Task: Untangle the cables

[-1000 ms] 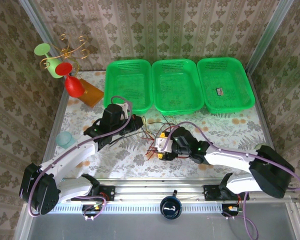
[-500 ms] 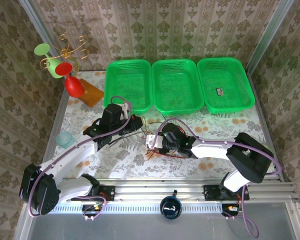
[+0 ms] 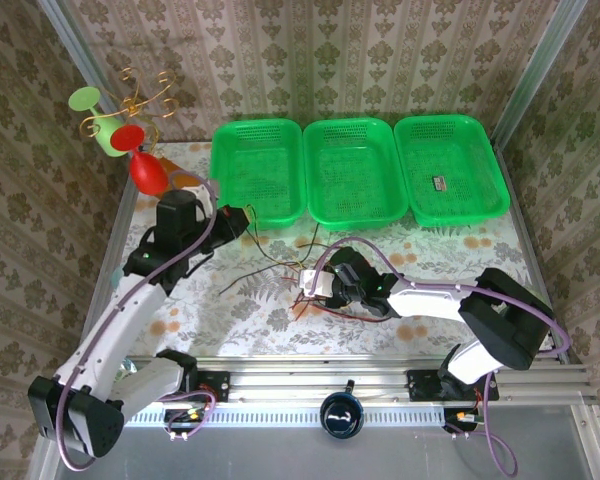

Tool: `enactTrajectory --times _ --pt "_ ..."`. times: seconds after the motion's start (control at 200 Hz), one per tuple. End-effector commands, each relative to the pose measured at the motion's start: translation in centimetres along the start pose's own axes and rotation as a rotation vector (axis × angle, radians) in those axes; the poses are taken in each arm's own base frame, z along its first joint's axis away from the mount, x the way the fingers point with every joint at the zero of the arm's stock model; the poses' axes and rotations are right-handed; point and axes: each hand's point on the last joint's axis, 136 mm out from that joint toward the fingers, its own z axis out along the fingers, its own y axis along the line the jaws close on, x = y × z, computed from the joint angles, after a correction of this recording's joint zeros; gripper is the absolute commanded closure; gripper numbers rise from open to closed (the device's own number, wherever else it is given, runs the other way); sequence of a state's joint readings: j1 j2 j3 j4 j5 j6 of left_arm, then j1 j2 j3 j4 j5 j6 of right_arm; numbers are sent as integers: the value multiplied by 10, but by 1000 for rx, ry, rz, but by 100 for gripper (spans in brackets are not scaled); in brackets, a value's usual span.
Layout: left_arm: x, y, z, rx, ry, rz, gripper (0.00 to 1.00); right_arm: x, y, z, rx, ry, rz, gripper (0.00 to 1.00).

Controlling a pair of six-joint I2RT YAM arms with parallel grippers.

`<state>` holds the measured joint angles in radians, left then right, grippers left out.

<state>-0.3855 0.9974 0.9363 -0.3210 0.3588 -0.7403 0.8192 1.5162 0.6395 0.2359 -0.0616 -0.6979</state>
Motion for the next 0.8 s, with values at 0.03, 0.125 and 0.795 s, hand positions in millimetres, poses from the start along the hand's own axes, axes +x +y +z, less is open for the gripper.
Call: enactTrajectory --times 0.03,0.125,0.795 --pt "0 -20 -12 49 21 37 100 -15 -11 -18 3 -31 38 33" --pt "-1 -26 -15 54 19 52 100 -33 -23 -40 18 -90 104 21" --pt "16 -52 20 120 68 78 100 -138 -91 -103 -122 -451 844 28"
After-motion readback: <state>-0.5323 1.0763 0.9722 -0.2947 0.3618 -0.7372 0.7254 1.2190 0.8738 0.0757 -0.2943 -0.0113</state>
